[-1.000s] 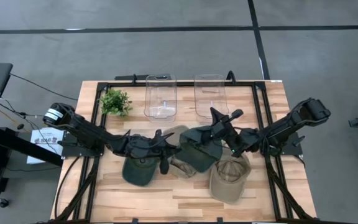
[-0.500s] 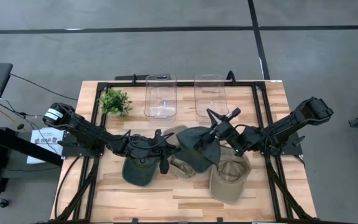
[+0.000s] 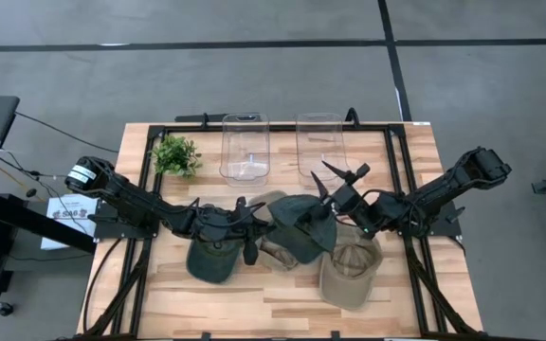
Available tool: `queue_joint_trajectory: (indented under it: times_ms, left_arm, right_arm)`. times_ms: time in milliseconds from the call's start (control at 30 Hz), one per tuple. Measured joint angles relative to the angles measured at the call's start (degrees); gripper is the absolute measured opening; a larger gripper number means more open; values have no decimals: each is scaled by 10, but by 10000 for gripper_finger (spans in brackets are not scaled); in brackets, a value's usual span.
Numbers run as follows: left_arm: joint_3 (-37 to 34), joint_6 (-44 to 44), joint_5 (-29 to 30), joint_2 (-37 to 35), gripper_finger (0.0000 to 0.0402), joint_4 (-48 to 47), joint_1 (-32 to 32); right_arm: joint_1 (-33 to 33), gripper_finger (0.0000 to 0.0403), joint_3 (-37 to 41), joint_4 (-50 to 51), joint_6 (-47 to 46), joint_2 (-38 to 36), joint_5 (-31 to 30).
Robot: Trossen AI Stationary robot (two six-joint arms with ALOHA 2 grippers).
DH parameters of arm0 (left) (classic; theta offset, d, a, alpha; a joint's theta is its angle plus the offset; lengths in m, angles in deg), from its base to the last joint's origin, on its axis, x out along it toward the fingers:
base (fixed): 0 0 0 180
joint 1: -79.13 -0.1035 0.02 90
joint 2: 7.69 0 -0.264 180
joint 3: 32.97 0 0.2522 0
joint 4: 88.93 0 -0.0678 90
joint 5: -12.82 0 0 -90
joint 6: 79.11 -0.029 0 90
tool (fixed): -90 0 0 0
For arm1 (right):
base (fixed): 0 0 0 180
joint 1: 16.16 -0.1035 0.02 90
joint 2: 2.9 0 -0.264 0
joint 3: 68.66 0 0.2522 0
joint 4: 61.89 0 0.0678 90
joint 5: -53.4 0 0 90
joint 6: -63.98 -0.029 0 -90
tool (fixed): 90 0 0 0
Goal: Pick & Place hat
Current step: Put the right black cap into the right transparent bin
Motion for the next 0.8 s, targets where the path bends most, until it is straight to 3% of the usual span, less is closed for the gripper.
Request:
queue_joint_trajectory:
  times_ms: [233, 567, 800]
  left_arm:
    - [0, 0, 0, 0, 15, -1, 0]
    - [0, 0, 1, 0, 16, -2, 0]
    - [0, 3, 7, 0, 16, -2, 0]
  right_arm:
    - [1, 221, 0, -2, 0, -24, 0]
    - [4, 236, 0, 25, -33, -47, 4]
    - [15, 260, 0, 40, -125, -47, 99]
